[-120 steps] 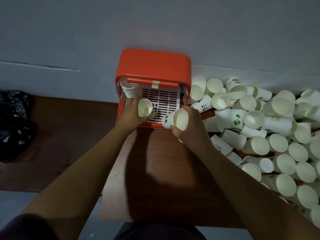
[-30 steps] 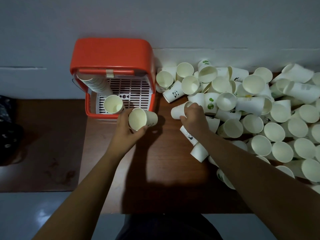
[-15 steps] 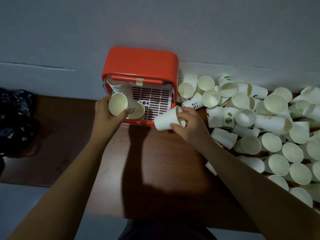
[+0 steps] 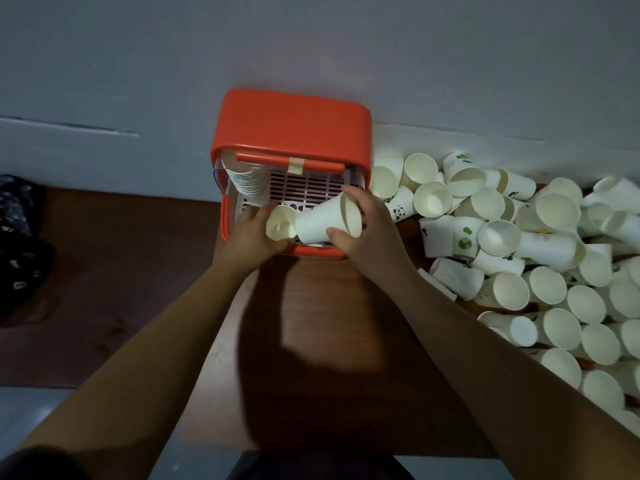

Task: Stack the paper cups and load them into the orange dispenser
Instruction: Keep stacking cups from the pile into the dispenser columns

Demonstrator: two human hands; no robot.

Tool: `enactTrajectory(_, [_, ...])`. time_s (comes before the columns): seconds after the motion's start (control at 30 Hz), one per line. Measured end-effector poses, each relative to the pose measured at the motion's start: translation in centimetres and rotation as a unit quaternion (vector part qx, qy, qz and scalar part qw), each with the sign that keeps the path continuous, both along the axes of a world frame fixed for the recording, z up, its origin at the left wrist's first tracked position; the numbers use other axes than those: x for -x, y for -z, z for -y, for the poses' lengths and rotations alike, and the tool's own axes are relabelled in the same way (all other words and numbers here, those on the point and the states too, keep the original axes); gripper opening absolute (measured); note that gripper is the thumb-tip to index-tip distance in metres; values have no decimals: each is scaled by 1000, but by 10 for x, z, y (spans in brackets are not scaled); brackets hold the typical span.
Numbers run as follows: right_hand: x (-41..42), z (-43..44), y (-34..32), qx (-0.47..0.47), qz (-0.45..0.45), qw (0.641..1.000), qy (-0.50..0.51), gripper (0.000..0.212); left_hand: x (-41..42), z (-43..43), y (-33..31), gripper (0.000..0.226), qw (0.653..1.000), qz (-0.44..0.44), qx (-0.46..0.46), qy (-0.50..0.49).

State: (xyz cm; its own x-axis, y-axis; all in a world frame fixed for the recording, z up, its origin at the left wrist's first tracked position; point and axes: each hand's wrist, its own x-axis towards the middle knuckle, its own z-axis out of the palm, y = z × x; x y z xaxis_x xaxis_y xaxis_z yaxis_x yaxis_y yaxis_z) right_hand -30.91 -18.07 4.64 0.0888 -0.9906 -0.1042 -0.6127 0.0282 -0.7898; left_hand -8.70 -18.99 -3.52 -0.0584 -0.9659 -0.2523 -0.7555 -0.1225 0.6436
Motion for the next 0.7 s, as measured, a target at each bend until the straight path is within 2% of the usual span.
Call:
enactTrajectory(0.2, [-39,13,7,14,6,1000,6,67,-22,5,3,97,995,-77,-51,44])
enactTrajectory(0.3, [-55,17,17,26,-5,1000,-13,79,-35,4,5,75,990,-119,-59,46])
enactTrajectory(0.43, [-72,16,33,67,-57,996,-34,94,-44,6,6,44,986,-151,-57,-37])
enactTrajectory(0.5, [-77,14,40,101,-88,990,-37,90,-44,7,2,35,981,-175,-58,-66])
enactTrajectory(0.6, [-81,9,50,123,-156,978,-69,78,-42,8,-5,33,972,-217,-49,-79])
enactTrajectory(0.7, [-85,11,59,92,-177,976,-84,74,-43,11,-2,33,965,-246,-67,-64])
